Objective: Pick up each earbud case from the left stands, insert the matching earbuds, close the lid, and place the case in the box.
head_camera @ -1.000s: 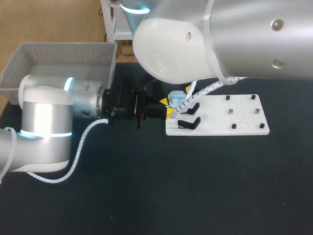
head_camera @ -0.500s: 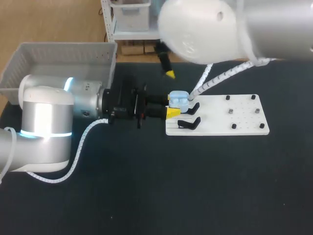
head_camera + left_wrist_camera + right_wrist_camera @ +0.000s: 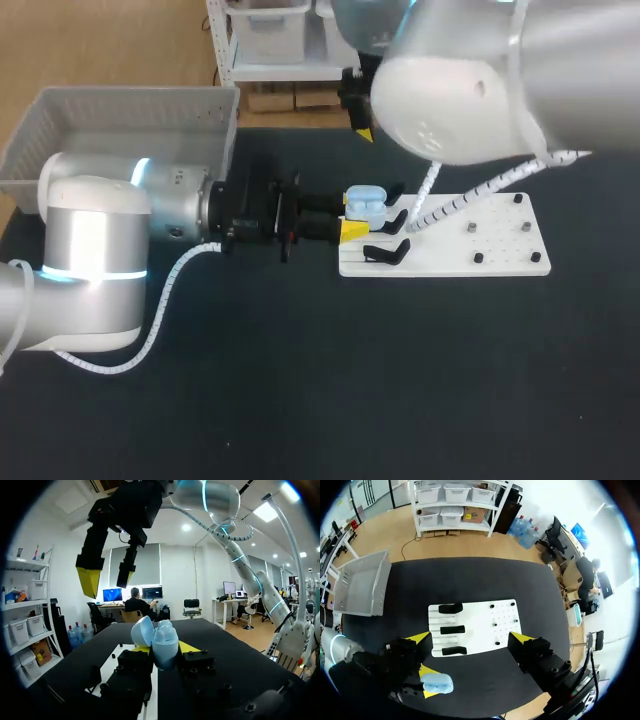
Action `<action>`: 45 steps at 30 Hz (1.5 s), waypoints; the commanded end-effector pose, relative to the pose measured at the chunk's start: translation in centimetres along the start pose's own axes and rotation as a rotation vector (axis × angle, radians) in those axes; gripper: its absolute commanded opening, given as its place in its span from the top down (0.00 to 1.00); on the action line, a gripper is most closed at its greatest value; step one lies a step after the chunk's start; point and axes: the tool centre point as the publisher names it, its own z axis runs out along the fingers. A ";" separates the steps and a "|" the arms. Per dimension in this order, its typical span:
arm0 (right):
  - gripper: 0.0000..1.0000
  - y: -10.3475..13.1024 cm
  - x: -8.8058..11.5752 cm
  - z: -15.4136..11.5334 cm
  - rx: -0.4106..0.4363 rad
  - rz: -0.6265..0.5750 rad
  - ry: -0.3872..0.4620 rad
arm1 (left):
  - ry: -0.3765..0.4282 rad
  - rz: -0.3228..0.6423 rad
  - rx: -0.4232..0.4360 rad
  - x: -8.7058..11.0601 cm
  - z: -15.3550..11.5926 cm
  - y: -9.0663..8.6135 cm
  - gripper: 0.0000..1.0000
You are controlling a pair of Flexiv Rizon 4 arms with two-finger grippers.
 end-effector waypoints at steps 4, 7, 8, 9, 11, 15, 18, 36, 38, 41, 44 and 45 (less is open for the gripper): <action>0.00 0.3 0.9 2.8 0.007 -0.023 0.051 | -0.003 0.004 -0.007 0.1 0.0 -0.2 1.00; 0.00 0.2 1.6 3.3 0.013 -0.045 0.066 | -0.003 0.004 -0.007 0.1 0.0 -0.2 1.00; 0.00 0.1 1.9 3.2 0.013 -0.048 0.068 | -0.003 0.004 -0.007 0.1 0.0 -0.2 1.00; 0.00 0.1 2.1 3.1 0.018 -0.060 0.070 | -0.003 0.004 -0.007 0.1 0.0 -0.2 1.00; 0.00 0.0 2.7 3.0 0.027 -0.069 0.076 | -0.003 0.004 -0.007 0.1 0.0 -0.2 1.00; 0.00 -0.2 4.2 2.9 0.030 -0.096 0.099 | -0.003 0.004 -0.007 0.1 0.0 -0.2 1.00; 0.00 -0.3 5.3 2.7 0.030 -0.110 0.106 | -0.003 0.004 -0.007 0.1 0.0 -0.2 1.00; 0.00 -2.1 5.8 -0.9 -0.036 -0.036 -0.020 | -0.003 0.004 -0.007 0.1 0.0 -0.2 1.00; 0.00 -3.1 5.2 -2.8 -0.082 -0.014 -0.089 | -0.003 0.004 -0.007 0.1 0.0 -0.2 1.00; 0.00 -4.3 5.0 -5.5 -0.163 -0.022 -0.186 | -0.003 0.004 -0.007 0.1 0.0 -0.2 1.00; 0.00 -5.4 5.4 -7.5 -0.241 -0.051 -0.249 | 0.009 -0.023 -0.033 -0.9 -1.0 -0.6 1.00; 0.00 -5.7 5.5 -8.0 -0.268 -0.061 -0.263 | 0.007 -0.031 -0.047 -1.3 -1.5 -0.7 1.00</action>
